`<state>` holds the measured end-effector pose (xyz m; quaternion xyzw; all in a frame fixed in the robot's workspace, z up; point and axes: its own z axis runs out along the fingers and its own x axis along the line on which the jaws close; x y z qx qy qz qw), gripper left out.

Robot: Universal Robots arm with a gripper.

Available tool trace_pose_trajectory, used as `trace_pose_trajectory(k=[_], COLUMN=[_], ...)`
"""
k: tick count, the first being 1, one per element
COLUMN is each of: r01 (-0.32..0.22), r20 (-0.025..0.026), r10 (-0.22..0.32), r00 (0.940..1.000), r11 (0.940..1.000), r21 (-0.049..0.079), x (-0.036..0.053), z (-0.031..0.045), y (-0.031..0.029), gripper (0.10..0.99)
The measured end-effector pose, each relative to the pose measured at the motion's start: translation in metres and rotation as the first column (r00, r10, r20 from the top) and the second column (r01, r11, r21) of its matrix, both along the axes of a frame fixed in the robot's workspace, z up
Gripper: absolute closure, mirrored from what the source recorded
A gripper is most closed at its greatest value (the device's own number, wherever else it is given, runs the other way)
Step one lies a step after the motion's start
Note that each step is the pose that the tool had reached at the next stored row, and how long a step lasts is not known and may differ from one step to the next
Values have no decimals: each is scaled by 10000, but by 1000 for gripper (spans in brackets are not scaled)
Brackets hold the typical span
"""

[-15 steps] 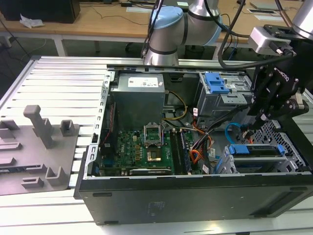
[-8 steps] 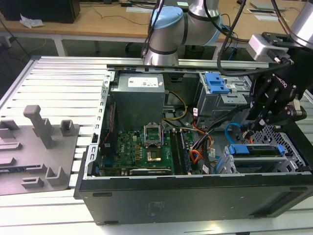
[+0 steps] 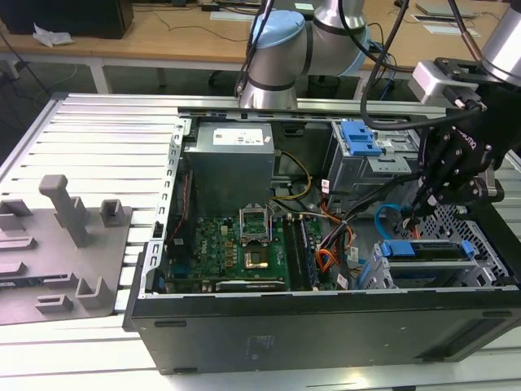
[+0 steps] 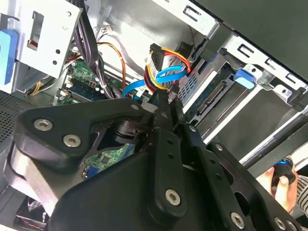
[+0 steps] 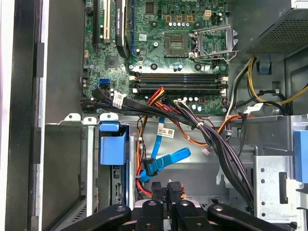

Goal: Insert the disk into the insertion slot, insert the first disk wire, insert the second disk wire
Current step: 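Insert the first disk wire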

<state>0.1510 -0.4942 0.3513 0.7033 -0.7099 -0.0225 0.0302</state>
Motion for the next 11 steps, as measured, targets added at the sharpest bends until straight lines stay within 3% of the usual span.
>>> trace_pose_trajectory(k=[11], r01=[0], r20=[0], r10=[0], r00=[10000], r11=[10000], r21=[-12], x=[52], z=[0], y=[1], gripper=[922])
